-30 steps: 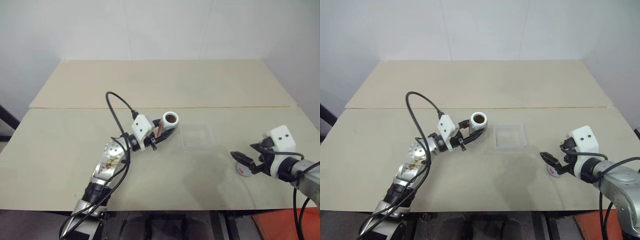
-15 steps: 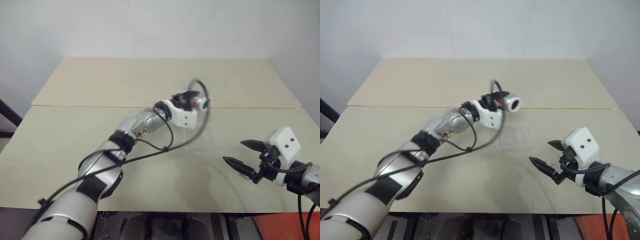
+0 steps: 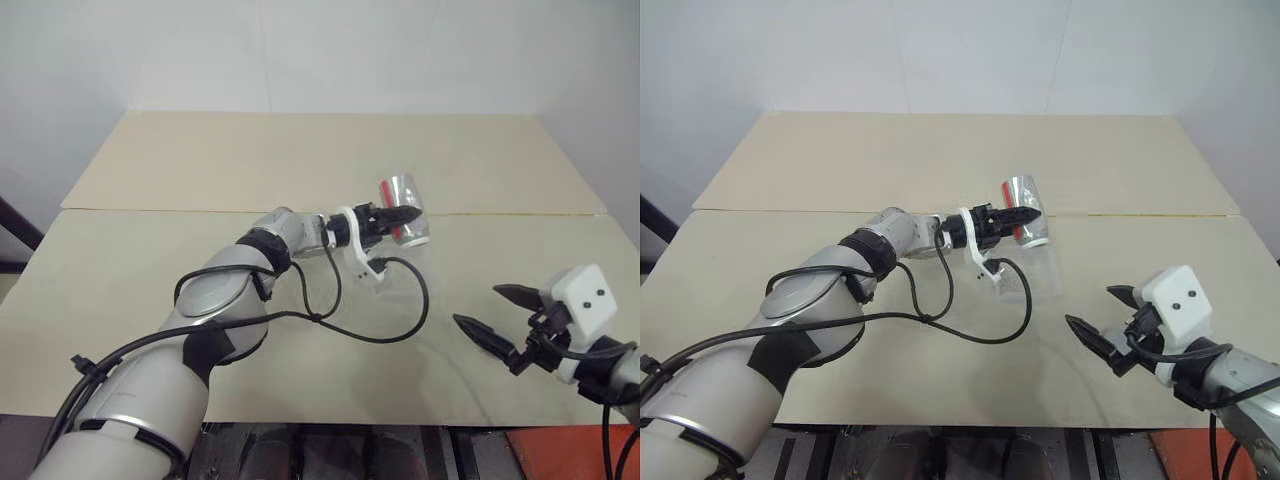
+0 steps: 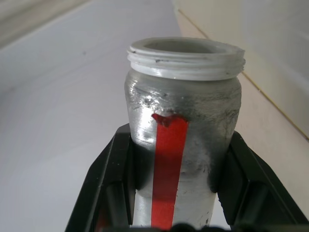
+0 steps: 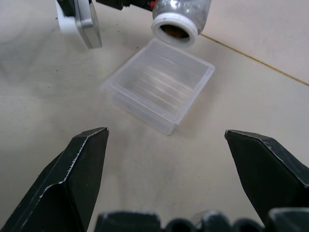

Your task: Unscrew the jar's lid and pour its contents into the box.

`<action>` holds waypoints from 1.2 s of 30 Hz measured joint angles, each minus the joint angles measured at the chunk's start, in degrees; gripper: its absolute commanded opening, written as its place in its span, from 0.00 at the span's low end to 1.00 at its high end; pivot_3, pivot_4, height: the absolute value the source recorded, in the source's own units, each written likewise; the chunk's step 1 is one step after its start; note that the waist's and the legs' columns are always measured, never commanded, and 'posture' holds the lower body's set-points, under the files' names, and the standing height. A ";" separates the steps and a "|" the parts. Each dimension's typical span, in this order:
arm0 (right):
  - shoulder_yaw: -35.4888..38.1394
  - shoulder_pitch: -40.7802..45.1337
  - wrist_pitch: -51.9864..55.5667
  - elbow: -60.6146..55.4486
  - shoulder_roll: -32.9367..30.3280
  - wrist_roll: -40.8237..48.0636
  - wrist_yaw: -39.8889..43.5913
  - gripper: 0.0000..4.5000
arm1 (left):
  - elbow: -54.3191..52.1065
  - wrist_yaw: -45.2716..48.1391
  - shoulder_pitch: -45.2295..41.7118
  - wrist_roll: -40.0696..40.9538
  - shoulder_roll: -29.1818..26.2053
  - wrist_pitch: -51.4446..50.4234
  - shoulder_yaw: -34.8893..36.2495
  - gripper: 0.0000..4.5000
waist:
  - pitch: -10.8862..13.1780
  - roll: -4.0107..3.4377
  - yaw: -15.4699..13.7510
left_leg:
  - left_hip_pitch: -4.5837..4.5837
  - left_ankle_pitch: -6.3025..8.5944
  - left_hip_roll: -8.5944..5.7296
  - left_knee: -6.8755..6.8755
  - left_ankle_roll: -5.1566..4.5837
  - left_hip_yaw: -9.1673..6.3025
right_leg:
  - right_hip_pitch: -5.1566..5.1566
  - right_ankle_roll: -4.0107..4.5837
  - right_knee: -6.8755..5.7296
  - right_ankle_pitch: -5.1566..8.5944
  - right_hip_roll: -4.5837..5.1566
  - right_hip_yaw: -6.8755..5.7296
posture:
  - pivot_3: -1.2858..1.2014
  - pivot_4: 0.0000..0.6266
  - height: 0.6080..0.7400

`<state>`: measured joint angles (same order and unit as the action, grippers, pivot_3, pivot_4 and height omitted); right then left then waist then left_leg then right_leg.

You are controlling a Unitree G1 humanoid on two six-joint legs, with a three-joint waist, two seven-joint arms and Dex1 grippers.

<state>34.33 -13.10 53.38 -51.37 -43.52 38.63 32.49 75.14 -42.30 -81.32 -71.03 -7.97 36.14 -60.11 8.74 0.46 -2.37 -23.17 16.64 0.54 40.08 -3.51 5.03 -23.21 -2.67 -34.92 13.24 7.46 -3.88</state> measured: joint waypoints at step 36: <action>-4.61 0.30 -5.44 4.49 -1.35 -2.78 1.20 1.00 | -9.19 15.26 1.85 14.77 -6.82 2.61 18.66 0.41 | -0.14 -0.13 -0.74 | 0.08 0.04 -0.10 0.29 -0.11 -0.04 | 0.22 -0.01 -0.04 -0.08 0.00 0.01 | 0.52 0.24 1.00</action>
<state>29.71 -12.80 47.94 -46.88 -44.87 35.85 33.68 65.95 -27.04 -79.47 -56.26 -14.79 38.75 -41.45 8.60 0.33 -3.12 -23.09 16.69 0.44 40.37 -3.62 4.99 -22.99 -2.69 -34.96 13.16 7.46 -3.87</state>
